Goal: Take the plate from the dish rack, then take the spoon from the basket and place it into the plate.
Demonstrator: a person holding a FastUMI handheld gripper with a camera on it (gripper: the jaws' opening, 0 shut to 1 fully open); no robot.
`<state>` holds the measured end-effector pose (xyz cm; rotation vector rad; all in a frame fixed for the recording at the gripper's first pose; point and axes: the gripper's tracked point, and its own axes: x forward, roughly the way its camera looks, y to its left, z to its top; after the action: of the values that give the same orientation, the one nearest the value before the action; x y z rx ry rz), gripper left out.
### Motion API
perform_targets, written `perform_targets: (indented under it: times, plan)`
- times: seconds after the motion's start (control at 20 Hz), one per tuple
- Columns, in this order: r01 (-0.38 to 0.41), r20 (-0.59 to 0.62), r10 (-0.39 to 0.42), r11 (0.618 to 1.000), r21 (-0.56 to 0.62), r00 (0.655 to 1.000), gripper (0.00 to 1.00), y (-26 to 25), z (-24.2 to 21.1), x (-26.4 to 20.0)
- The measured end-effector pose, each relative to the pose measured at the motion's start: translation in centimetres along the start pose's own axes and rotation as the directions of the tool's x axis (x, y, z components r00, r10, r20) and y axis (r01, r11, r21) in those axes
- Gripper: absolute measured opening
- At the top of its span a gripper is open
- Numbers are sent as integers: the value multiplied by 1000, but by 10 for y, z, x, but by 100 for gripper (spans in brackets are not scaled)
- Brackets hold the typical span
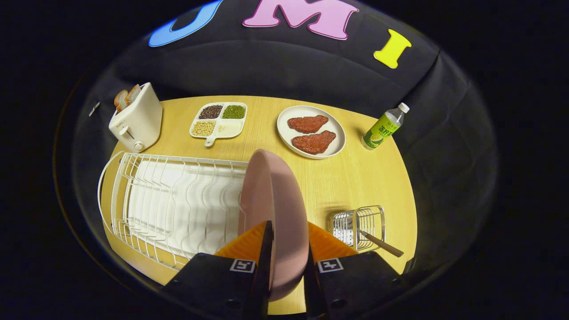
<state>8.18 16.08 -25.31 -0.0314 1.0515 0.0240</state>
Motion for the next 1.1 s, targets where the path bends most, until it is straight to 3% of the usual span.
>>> perform_targets:
  times: [0.5,0.85,1.1]
  plan:
    - [84,54,-79,991,-105,995,32,-4,28,-27]
    - [-32,105,35,999,-33,994,32,-15,31,-65]
    - [-176,125,170,984,39,977,32,-28,8,-106]
